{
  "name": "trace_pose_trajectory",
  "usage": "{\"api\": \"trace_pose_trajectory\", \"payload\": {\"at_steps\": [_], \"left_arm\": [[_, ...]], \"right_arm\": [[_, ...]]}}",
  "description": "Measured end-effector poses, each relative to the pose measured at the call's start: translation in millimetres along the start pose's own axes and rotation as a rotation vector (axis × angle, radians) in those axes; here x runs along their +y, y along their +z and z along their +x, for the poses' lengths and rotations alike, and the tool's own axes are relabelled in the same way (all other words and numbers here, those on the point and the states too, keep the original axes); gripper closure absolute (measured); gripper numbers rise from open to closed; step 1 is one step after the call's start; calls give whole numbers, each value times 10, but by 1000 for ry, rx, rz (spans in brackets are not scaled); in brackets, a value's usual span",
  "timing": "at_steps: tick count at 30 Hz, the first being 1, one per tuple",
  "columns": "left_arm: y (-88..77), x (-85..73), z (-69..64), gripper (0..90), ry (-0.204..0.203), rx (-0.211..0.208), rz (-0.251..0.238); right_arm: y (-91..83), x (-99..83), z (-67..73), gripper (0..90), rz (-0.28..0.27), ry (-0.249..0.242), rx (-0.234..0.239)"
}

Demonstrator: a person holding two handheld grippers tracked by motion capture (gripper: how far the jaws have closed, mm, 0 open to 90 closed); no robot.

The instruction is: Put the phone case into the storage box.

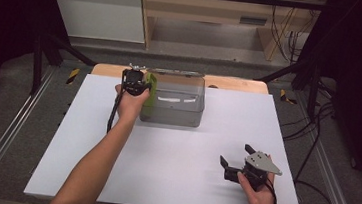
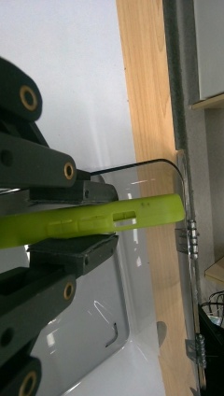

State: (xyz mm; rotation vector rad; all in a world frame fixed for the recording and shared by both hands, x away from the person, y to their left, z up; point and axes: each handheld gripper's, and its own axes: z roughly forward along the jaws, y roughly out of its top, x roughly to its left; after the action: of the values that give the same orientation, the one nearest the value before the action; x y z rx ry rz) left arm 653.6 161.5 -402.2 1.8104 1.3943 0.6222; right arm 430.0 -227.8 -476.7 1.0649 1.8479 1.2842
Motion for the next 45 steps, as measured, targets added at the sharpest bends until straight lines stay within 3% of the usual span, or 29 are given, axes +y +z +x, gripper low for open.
{"api": "trace_pose_trajectory", "payload": {"at_steps": [5,10,23,30,36,45], "left_arm": [[-2,-16,-15,696,7,-1,-20],[-31,-32,-53,613,45,1,-52],[-331,-10,18,433,86,-54,-201],[-434,-50,-35,296,130,-85,-232],[-492,-82,-97,182,142,-112,-255],[-607,-162,-182,98,165,-151,-281]], "right_arm": [[0,2,2,38,-1,-3,0],[-5,6,-6,38,-3,-2,-4],[-7,23,12,37,-11,-3,-1],[-11,33,32,36,-12,-9,1],[-18,35,29,36,-15,-10,-2],[-31,36,18,34,-14,-8,-6]]}}
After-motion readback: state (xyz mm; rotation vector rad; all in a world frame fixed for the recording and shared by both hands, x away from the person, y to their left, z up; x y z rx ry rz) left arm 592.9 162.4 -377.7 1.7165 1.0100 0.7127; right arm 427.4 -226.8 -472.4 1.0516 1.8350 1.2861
